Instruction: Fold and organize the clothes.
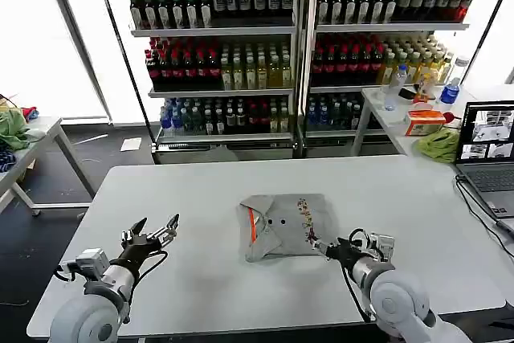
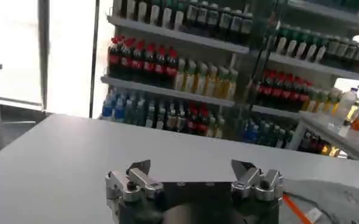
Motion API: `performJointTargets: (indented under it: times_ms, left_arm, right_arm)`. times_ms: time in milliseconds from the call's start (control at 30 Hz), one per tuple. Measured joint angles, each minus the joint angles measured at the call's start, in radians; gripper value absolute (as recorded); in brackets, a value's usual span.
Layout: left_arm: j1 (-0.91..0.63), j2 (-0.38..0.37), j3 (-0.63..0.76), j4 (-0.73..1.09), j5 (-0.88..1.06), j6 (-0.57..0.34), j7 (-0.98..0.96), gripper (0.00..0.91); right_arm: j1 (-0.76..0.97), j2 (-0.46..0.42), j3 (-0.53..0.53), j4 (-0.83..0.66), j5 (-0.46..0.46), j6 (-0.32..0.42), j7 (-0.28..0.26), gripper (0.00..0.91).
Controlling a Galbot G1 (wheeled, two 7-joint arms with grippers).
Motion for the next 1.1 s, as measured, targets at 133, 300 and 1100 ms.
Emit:
performJointTargets:
  times_ms: [133,300,1100]
  left_arm:
    - [0.000,0.000,0.000,-0.001,0.000,0.001,-0.002,0.907]
    - [0.008,0.000,-0.005,-0.010,-0.001,0.004,-0.003,0.907]
    - [0.035,-0.008,-0.022,-0.017,-0.001,0.009,-0.004,0.907]
  right_arm:
    - [0.026,0.018,-0.005,0.001,-0.050,0.003,-0.028,0.907]
    - [0.096,0.054,-0.036,-0.021,-0.163,0.005,-0.088,0.907]
    - [0.457,0.212,-0.303,-0.371,-0.383,-0.001,-0.198,0.907]
